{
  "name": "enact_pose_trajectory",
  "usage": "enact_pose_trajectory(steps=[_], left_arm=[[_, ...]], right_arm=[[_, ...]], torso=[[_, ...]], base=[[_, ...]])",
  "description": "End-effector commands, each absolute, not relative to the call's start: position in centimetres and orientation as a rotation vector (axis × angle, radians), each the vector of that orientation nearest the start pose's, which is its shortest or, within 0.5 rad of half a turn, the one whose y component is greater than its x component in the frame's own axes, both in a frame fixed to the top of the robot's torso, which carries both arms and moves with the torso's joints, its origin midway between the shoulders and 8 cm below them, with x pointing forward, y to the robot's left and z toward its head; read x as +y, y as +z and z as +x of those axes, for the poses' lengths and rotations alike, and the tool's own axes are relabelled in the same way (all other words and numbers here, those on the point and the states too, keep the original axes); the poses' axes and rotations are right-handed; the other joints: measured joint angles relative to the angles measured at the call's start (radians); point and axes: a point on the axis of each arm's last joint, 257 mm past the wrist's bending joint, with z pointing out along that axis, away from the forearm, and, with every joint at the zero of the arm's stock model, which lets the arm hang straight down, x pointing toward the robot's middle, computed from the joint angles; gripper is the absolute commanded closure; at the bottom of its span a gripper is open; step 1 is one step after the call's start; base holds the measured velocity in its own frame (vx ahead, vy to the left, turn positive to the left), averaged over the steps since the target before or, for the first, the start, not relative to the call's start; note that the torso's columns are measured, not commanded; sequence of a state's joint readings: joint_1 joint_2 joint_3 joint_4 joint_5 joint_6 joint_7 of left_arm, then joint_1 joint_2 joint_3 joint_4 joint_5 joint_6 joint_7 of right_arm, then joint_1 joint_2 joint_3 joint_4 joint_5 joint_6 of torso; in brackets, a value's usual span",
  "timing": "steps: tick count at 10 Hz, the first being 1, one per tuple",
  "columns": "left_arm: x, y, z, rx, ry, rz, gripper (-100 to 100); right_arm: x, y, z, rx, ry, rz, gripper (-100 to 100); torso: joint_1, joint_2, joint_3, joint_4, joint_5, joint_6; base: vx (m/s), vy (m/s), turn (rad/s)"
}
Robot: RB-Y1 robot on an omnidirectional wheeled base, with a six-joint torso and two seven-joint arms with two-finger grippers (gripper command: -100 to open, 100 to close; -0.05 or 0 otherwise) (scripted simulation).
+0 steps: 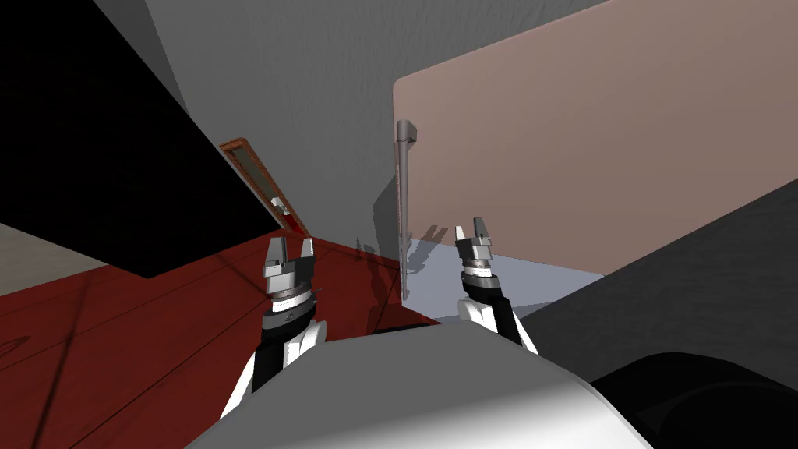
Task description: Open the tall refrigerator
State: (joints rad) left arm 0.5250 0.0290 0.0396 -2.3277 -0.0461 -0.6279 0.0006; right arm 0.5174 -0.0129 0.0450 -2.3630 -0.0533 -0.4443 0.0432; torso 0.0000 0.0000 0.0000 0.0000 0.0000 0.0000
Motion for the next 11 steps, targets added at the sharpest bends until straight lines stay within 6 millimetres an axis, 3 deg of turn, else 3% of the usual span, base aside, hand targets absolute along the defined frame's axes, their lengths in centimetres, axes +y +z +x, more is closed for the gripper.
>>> enact_pose_trajectory(steps=[1, 9, 10, 11], left_arm=[[27.53, 5.99, 30.87, 0.561, -1.264, -0.475, 0], [27.52, 6.0, 30.86, 0.561, -1.264, -0.474, 0], [27.52, 6.0, 30.86, 0.561, -1.264, -0.474, 0], [27.53, 5.98, 30.87, 0.561, -1.264, -0.475, 0]], right_arm=[[-26.91, 4.47, 33.66, 0.595, 1.341, 0.663, 0], [-26.91, 4.48, 33.65, 0.595, 1.341, 0.662, 0], [-26.83, 4.44, 33.57, 0.624, 1.323, 0.638, -100], [-26.83, 4.4, 33.48, 0.647, 1.304, 0.618, -100]], torso=[[0.0, 0.041, -0.082, 0.041, 0.0, 0.0], [0.0, 0.618, -1.234, 0.617, 0.0, 0.0], [0.0, 0.691, -1.382, 0.691, 0.0, 0.0], [0.0, 0.725, -1.451, 0.724, 0.0, 0.0]], base=[[0.0, 0.0, 0.0], [0.0, 0.0, 0.0], [0.015, 0.01, -0.023], [0.02, 0.024, -0.051]])
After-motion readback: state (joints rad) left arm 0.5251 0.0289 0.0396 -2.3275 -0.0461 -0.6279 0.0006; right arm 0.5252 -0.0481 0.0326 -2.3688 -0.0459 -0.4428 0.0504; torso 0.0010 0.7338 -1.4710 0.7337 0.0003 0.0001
